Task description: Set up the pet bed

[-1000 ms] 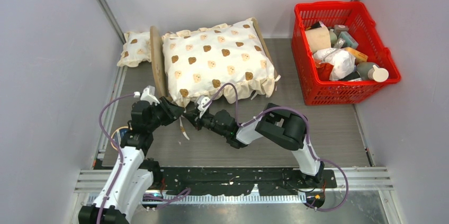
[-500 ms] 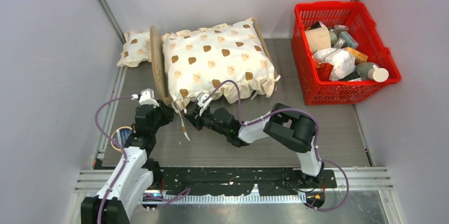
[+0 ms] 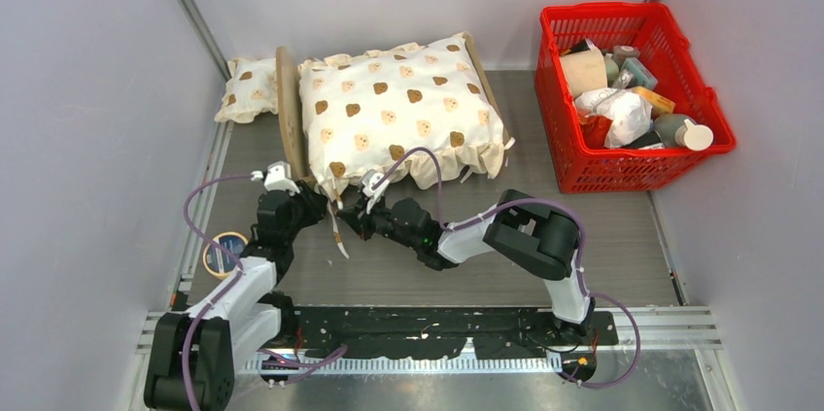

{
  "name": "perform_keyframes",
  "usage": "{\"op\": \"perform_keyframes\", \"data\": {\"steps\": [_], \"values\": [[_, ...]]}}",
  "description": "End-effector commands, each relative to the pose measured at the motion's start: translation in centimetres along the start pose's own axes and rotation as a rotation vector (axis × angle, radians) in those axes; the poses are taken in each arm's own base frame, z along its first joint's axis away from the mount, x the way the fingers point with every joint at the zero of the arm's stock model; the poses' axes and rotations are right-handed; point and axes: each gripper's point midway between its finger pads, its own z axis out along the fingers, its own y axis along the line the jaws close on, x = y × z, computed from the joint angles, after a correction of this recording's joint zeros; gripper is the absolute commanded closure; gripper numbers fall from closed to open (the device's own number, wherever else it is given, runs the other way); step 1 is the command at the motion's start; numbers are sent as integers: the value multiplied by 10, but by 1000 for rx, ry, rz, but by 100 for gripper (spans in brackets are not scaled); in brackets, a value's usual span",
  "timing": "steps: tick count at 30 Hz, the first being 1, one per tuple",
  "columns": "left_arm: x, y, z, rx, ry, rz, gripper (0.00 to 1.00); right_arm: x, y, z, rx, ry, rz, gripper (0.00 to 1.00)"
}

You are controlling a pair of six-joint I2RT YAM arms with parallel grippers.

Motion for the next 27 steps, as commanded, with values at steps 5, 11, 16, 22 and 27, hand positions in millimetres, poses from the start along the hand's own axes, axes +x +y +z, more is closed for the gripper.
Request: {"op": "perform_keyframes", "data": {"steps": [5,11,16,22,27], "values": [[-35,-21,8,85,-135,23,82,-28,12,0,-37,-86,14,95],[-32,-16,-1,48,-133,-46,100,-27,19,3,-95,-59,-36,95],[-24,-9,-14,18,-122,-90,100,-20,21,12,-132,35,-131,95],[-17,-3,-23,6,-120,-77,100,-2,10,20,-110,181,-158,95],[-13,-3,-27,8,-110,-61,100,7,1,27,-90,267,-151,95]]}}
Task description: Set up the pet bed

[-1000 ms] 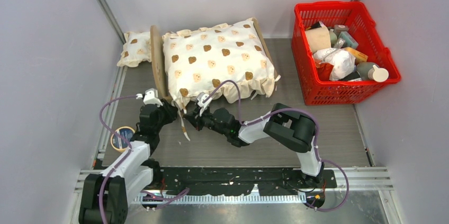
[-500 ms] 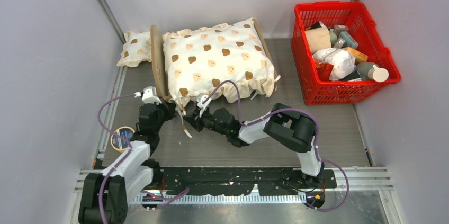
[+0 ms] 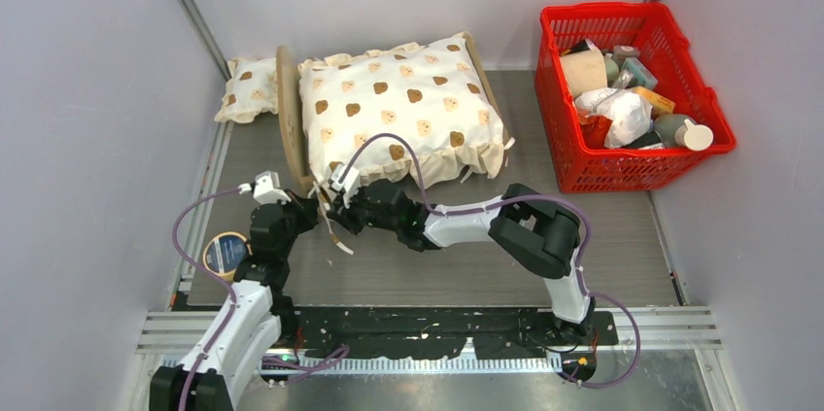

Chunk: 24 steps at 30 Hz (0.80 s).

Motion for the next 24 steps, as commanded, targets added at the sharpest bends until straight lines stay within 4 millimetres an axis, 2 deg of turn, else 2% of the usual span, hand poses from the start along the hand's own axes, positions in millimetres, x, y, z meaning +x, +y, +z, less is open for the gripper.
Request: {"op": "perform_keyframes", "data": {"steps": [1,14,19,24], "values": [[-1,2,-4,-9,-5,17,100,1,-6,7,0,75,-16,95],[-5,-2,-8,8,-11,38,100,32,-2,5,-30,175,-9,95],[-7,-4,-10,17,-15,55,100,29,-4,9,-24,181,-13,95],[-4,-5,-12,31,-4,59,100,12,-5,12,-26,113,-49,95]]}}
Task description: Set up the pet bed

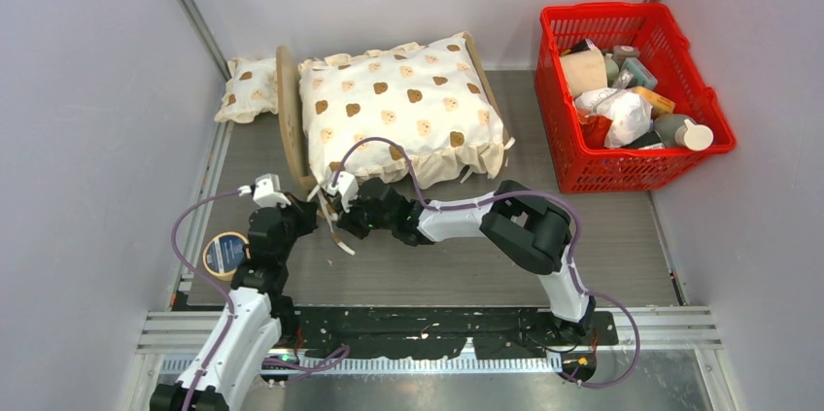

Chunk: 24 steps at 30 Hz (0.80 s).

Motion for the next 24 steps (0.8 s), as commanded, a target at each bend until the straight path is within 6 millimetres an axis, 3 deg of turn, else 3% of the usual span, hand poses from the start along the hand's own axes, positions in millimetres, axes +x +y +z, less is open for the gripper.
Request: {"op": "perform_keyframes", "data": {"steps": [1,11,16,20,24], "values": [[-2,-11,-3,55,7,27,100,-45,2,1,-10,-128,-76,95],[9,-8,-5,56,43,34,100,-68,-7,15,18,-183,-190,95],[9,-16,-4,99,59,52,100,-77,-16,18,66,-236,-213,95],[6,-20,-8,112,70,65,78,-82,-24,23,100,-261,-219,95],[-14,-13,-18,27,26,41,58,-83,-27,21,121,-302,-231,95]]}}
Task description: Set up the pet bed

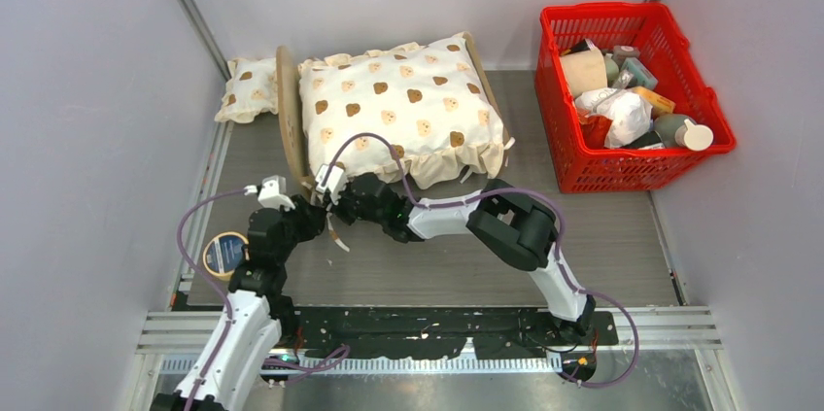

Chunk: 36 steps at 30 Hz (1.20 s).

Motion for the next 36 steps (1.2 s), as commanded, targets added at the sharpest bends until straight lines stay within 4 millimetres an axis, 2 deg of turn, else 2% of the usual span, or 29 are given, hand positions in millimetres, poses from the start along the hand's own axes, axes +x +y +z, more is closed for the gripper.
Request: {"op": "perform_keyframes", "data": {"steps": [1,4,7,13,17,19,23,30,36], "values": [[-39,-2,-16,-61,-101,-12,56,-35,-14,1,67,-155,-44,95],[-62,6,-27,-141,-195,-70,48,-37,-16,1,73,-168,-54,95],[-82,5,-31,-157,-266,-89,46,-37,-15,0,63,-178,-70,95],[-98,-1,-24,-199,-245,-222,46,-38,-9,-1,30,-212,-109,95],[-104,-17,-16,-132,-234,-299,47,-36,-5,-2,9,-219,-137,95],[-104,-19,-15,-127,-229,-308,47,-35,-3,-4,1,-231,-150,95],[-99,-9,-14,-182,-227,-337,46,-33,-2,-5,-3,-235,-167,95],[-93,-5,-4,-198,-201,-331,49,-31,1,-7,-24,-238,-183,95],[-95,-1,-5,-226,-200,-303,46,-30,1,-5,-23,-230,-184,95]]}}
